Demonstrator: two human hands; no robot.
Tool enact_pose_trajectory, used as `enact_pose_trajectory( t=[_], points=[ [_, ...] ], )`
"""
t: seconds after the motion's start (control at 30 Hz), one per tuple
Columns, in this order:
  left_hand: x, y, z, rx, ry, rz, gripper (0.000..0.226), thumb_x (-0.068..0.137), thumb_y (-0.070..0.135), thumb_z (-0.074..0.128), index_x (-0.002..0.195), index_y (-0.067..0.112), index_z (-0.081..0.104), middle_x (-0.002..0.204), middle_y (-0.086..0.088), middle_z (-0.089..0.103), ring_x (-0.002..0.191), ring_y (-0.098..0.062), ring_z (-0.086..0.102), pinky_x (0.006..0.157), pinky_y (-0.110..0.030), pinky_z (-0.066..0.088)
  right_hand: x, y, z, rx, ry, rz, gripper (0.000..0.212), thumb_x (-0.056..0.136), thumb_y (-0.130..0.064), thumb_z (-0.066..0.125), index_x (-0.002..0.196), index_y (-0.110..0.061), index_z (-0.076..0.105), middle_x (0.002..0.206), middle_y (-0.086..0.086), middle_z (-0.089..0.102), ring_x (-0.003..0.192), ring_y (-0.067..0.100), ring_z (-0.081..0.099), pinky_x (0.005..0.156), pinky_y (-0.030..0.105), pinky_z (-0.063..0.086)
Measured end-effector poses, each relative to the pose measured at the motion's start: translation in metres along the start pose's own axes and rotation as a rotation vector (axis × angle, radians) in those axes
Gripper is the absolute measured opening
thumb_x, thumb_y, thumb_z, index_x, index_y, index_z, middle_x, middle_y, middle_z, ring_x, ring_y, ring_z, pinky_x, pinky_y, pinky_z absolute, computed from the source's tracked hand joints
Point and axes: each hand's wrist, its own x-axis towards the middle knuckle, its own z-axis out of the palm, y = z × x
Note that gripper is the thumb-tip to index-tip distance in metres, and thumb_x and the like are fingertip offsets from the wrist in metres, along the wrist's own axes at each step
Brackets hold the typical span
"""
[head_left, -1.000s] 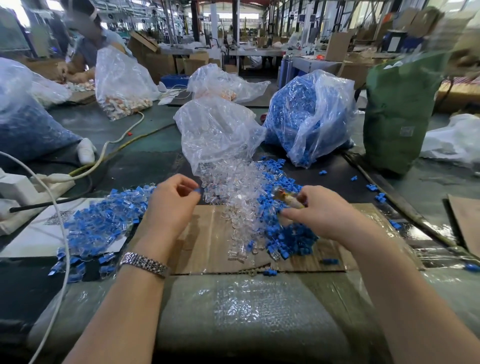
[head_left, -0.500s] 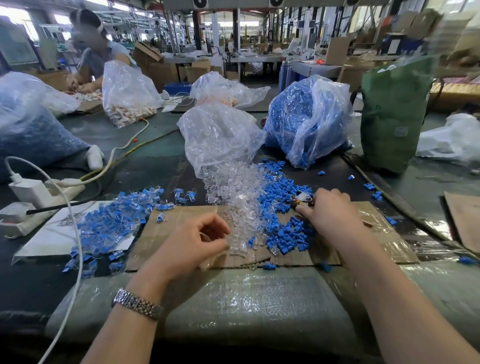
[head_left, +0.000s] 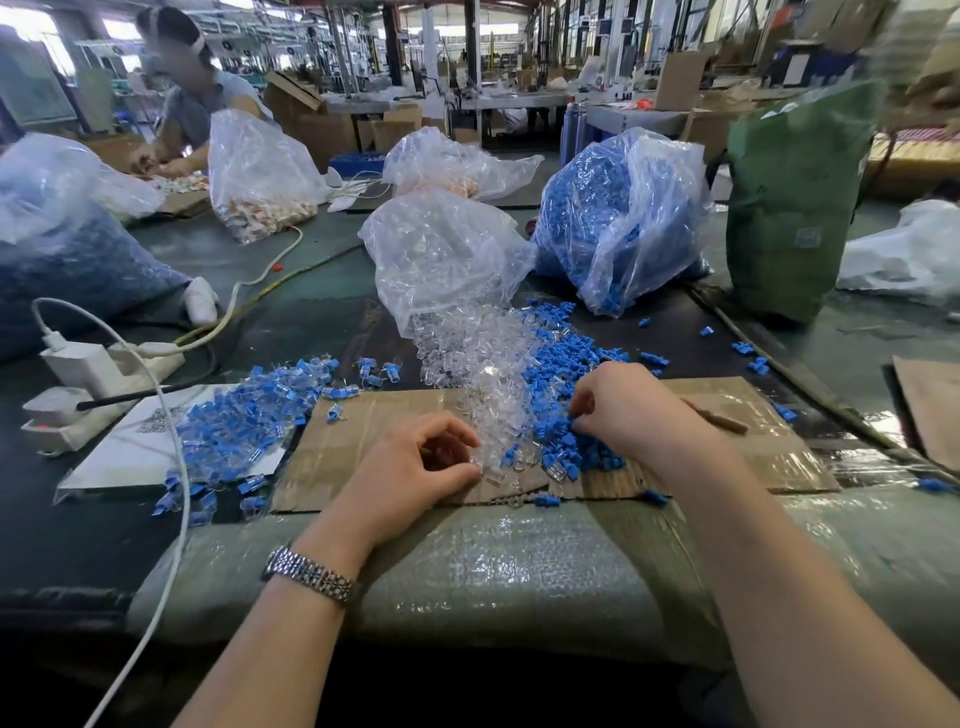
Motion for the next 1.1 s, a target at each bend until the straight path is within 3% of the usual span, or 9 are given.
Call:
enact_pose_trajectory(
  t=[0.1,0.2,0.33,0.6,0.73,0.83,1.0,1.1],
  points=[
    [0.0,0.0,0.002,0.042,0.042,0.034,0.021,0.084,0.031,0.08,0.102,0.031,0.068,0.093,0.013,0.07,0.087,0.002,0.065,0.081,-0.015,0.053,0.001,0.001,0.009,0.037,0.081,0.018,0.007,0.093,-0.023,0.071,0.087,-0.027,0.068,0.107,0.008,0.069,0.093,0.02,0.059,0.083,0.036,0.054],
    [-0.001,0.002,0.005,0.109,0.046,0.054,0.031,0.08,0.041,0.081,0.105,0.03,0.066,0.098,0.015,0.066,0.093,0.003,0.062,0.088,-0.015,0.052,0.002,0.005,0.023,0.089,0.146,0.028,0.005,0.094,-0.026,0.069,0.098,-0.023,0.07,0.1,0.001,0.067,0.086,0.018,0.06,0.074,0.031,0.049],
    [-0.001,0.005,0.006,0.128,0.053,0.065,0.027,0.085,0.036,0.078,0.107,0.025,0.066,0.1,0.011,0.066,0.097,-0.005,0.064,0.092,-0.025,0.055,0.0,0.008,0.044,0.165,0.328,0.01,0.008,0.096,-0.027,0.065,0.098,-0.021,0.069,0.096,-0.001,0.054,0.084,0.018,0.056,0.074,0.034,0.048],
    [0.0,0.003,0.005,0.012,0.084,0.038,0.023,0.087,0.01,0.074,0.104,0.019,0.062,0.092,0.002,0.066,0.085,-0.015,0.065,0.078,-0.025,0.058,-0.004,0.017,0.046,0.336,0.379,-0.048,0.005,0.09,-0.024,0.074,0.091,-0.027,0.071,0.091,-0.008,0.066,0.088,0.013,0.059,0.083,0.036,0.053],
    [0.002,0.0,0.003,-0.069,0.137,0.021,0.018,0.089,0.007,0.072,0.1,0.019,0.064,0.09,0.0,0.067,0.08,-0.014,0.064,0.073,-0.017,0.055,-0.006,0.017,0.047,0.332,0.536,-0.103,0.006,0.091,-0.019,0.072,0.091,-0.02,0.066,0.089,-0.003,0.065,0.088,0.018,0.057,0.079,0.037,0.049],
    [0.003,-0.001,0.001,-0.166,0.172,-0.015,0.017,0.089,0.005,0.071,0.099,0.019,0.068,0.089,-0.004,0.071,0.078,-0.019,0.067,0.071,-0.021,0.057,-0.006,0.015,0.047,0.371,0.652,-0.133,0.007,0.092,-0.013,0.07,0.096,-0.016,0.066,0.091,-0.003,0.063,0.083,0.016,0.057,0.076,0.03,0.046],
    [0.003,-0.001,-0.001,-0.203,0.202,-0.078,0.018,0.088,0.003,0.07,0.099,0.017,0.072,0.085,0.0,0.073,0.067,-0.002,0.066,0.067,-0.017,0.056,-0.004,0.014,0.05,0.312,0.509,-0.148,0.009,0.095,-0.018,0.067,0.104,-0.017,0.068,0.097,-0.004,0.065,0.087,0.013,0.057,0.079,0.027,0.045],
    [0.003,0.0,-0.001,-0.226,0.219,-0.095,0.019,0.087,0.003,0.072,0.098,0.018,0.073,0.085,0.0,0.075,0.071,-0.007,0.069,0.069,-0.018,0.057,-0.005,0.016,0.049,0.296,0.501,-0.153,0.011,0.097,-0.02,0.065,0.106,-0.017,0.069,0.1,-0.003,0.065,0.095,0.017,0.057,0.087,0.033,0.047]
  ],
)
